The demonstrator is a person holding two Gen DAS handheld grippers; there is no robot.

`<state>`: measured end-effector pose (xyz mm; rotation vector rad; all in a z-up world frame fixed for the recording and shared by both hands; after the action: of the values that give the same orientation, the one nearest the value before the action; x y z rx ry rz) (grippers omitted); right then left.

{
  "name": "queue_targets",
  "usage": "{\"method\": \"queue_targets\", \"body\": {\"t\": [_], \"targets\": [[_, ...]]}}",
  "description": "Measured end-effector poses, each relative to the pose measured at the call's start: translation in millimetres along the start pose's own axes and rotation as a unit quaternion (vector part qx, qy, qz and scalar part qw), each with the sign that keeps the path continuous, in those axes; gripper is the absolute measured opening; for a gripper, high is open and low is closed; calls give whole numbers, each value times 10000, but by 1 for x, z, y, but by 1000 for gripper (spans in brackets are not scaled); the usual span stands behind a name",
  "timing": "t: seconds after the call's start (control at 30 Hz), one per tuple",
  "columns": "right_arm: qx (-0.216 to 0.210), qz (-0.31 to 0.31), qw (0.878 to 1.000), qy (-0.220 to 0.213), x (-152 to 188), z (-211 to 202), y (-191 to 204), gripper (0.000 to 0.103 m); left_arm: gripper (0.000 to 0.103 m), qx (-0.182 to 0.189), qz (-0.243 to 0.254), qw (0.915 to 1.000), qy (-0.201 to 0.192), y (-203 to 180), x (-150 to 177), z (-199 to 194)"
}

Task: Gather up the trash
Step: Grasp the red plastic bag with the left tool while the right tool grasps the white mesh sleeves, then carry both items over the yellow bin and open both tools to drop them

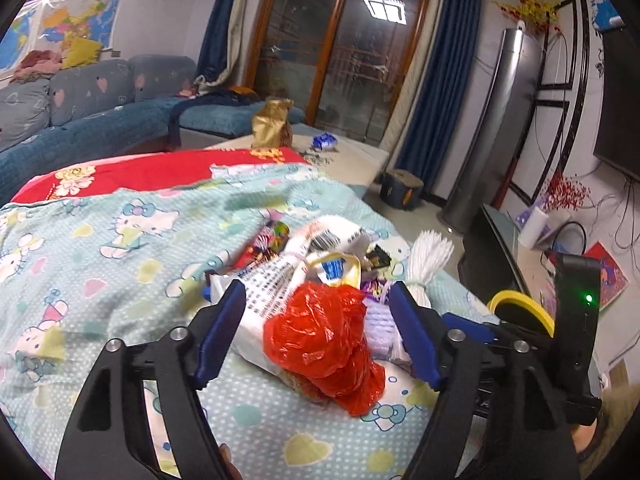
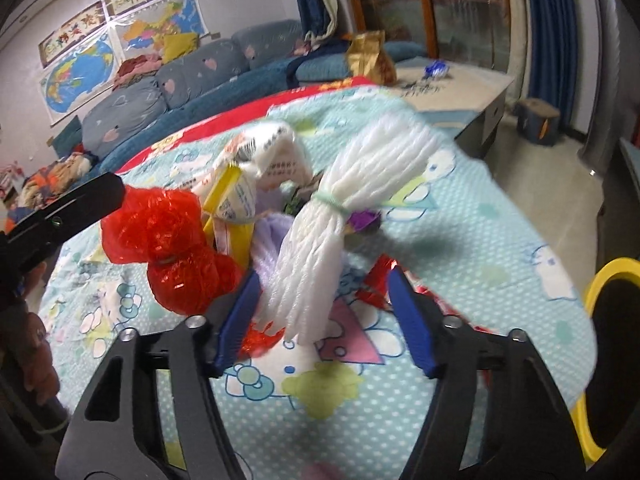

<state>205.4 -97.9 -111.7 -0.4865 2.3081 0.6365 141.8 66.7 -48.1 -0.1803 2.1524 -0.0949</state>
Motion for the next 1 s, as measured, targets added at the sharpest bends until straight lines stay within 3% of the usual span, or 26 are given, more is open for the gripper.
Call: {"method": "queue_targets", "body": {"t": [0.07, 0.17, 0.3, 0.4, 1.0], "targets": [[-131, 89, 9997, 176, 3, 7, 0, 27, 61, -12, 29, 9999, 117, -3, 3, 3], [-242, 97, 9995, 194, 7, 6, 3, 16, 46, -45, 99, 9997, 216, -7, 5, 8], [-381, 62, 9992, 59, 7, -4, 3, 13, 25, -24, 99, 9995, 290, -9, 8, 8], [-430, 34, 9990, -78, 5, -16, 2, 13, 15, 74, 74, 9997, 220, -14, 8, 2], [-34, 107, 9984, -548, 0, -83, -49, 13, 8, 1054, 358, 9934, -268, -90, -17, -36]]}}
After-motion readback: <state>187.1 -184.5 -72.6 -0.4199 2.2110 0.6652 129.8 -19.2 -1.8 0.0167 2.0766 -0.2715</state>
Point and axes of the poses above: each gripper's, at about its wrist camera, not at the fingertips, and z roughly the way its jaws point, y to its left, x to its underside, the point moved 5 cm from there along z, roughly the way its jaws point, and after that the axes turned 6 degrees about -x, right-handed, at the moved point
